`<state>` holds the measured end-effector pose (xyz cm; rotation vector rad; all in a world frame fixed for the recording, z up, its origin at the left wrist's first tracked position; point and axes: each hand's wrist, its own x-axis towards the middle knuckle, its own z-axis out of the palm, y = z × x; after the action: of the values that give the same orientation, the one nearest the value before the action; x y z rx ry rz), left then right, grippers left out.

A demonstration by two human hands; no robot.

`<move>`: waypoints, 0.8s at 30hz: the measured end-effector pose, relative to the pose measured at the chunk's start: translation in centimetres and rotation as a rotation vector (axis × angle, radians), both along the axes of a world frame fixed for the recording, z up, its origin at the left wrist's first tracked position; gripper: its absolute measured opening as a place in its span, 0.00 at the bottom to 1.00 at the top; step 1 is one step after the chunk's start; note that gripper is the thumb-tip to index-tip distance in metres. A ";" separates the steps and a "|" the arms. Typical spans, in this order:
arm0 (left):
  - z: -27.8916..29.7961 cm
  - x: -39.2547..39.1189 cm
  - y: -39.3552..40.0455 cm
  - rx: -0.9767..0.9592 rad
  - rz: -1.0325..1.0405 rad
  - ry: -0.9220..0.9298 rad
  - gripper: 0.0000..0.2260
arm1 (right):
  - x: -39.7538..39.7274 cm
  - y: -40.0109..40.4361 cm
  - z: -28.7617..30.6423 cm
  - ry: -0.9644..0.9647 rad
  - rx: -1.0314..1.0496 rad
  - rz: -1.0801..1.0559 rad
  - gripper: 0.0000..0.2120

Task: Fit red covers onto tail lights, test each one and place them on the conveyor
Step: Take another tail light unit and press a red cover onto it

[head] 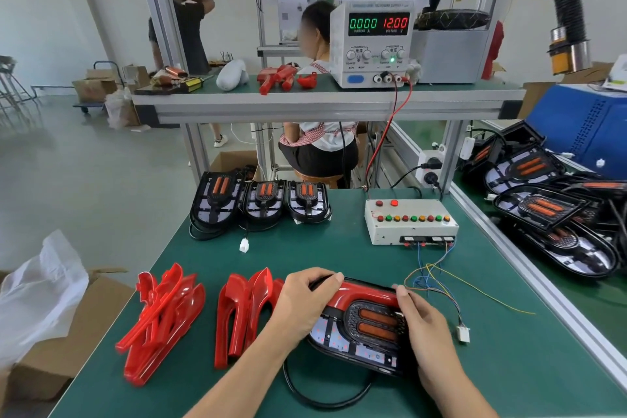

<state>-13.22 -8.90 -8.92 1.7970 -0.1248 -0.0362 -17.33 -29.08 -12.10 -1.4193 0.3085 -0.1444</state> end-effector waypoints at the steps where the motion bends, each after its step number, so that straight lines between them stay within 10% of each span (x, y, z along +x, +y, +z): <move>1: 0.0 -0.1 0.0 -0.008 0.004 -0.006 0.08 | 0.1 0.2 0.2 0.027 0.005 0.025 0.11; 24: -0.8 -1.0 0.6 -0.098 0.032 0.018 0.06 | -0.7 1.8 1.8 0.029 0.176 0.023 0.13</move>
<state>-14.18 -8.31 -9.72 1.6997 -0.0832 -0.0235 -18.01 -27.31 -10.26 -1.2509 0.3210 -0.0754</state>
